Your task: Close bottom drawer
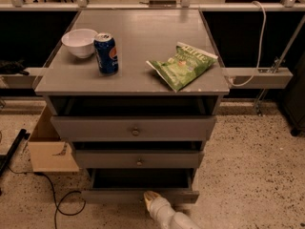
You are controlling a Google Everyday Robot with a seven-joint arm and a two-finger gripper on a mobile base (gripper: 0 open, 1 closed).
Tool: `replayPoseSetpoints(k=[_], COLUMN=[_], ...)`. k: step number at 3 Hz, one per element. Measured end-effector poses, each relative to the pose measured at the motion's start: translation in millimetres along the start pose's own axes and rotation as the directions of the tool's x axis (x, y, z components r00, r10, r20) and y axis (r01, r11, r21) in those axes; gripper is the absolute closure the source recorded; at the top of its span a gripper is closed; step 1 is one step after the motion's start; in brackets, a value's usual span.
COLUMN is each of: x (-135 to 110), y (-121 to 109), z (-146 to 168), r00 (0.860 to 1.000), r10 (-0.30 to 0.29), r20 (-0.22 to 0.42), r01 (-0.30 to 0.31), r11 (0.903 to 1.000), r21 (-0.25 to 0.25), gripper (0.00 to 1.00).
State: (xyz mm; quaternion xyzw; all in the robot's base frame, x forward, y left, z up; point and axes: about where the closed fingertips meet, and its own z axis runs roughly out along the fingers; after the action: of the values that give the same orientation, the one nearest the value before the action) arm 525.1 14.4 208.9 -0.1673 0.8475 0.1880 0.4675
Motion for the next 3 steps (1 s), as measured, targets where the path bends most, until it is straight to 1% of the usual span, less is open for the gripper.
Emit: replayPoseSetpoints(k=[1,2,3], x=[0.1,5.2,28.3], y=[0.0,-3.8,-19.4], z=[-0.1,-4.7,-22.7], r00=[1.0,1.0,0.996], r10=[0.0,0.0,0.034], r20=[0.0,-0.018,-0.079], r01=[0.0,0.0,-0.035], r11=[1.0,0.9999,0.9994], r21=[0.0,-0.012,-0.009], gripper=[1.0,1.0,1.0])
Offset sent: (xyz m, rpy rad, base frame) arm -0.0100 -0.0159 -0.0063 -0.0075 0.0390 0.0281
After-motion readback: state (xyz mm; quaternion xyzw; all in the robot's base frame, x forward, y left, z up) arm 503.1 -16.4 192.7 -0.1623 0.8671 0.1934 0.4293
